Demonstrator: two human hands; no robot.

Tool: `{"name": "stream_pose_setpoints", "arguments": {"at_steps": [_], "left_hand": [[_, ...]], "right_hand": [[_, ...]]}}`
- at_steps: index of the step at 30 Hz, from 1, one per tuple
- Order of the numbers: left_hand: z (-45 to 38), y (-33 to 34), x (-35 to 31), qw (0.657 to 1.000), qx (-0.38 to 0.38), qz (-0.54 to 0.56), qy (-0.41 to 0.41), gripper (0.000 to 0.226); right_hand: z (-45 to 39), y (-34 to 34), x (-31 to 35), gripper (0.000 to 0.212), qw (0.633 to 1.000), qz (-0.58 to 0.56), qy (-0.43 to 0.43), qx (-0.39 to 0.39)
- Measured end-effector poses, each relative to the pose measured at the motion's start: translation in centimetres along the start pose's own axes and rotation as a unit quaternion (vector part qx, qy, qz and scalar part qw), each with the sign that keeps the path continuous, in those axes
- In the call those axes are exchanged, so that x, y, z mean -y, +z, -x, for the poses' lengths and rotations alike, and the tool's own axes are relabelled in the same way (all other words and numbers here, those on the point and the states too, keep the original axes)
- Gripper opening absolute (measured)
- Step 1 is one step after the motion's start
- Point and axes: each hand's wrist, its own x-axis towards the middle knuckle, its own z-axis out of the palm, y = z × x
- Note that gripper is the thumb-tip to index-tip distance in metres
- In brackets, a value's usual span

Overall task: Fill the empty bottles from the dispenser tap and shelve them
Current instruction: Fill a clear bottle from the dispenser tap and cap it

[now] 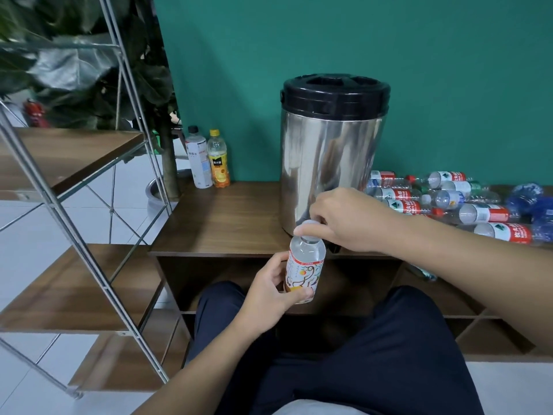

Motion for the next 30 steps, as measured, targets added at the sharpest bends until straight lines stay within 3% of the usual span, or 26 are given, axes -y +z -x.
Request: {"name": "stream_pose_setpoints", "arguments": {"at_steps": [2,5,8,13,20,25,30], "left_hand": [[-0.1,-0.8,-0.2,1.0,-0.009,0.004,0.004,0.071],[-0.3,-2.1,-0.4,1.0,-0.021,0.006,0.003,0.071],[-0.6,-3.2,-0.5,1.0,-0.029,0.002,0.01,0.071],[-0.7,-4.2,-1.0,0.999,-0.042,0.001,0.017,0.071],[-1.2,-4.8,0.3,0.997,-0.081,0.013,0.0,0.071],[-1.7,-5.6,0.9,0.988,-0.149,-0.041,0.003,0.071],[-3.0,-6.4,0.4,0.979,-0.203,-0.027,0.017,0.066]], "right_hand": [[-0.4,-0.3,0.0,0.077,0.999,-0.035,-0.019,-0.01],[-0.6,-1.4,-0.1,0.057,0.991,-0.083,-0.092,0.044],[-1.5,-1.4,0.1,0.044,0.985,-0.07,-0.146,0.057],[-3.8,-1.5,1.0,0.018,0.989,-0.06,-0.122,0.065],[-6.6,-0.3,3.6,0.039,0.991,0.072,-0.101,0.047],[-8.9,0.9,4.7,0.058,0.996,0.073,-0.047,0.036],[-12.1,1.2,5.3,0.052,1.0,0.005,-0.016,-0.007]]}}
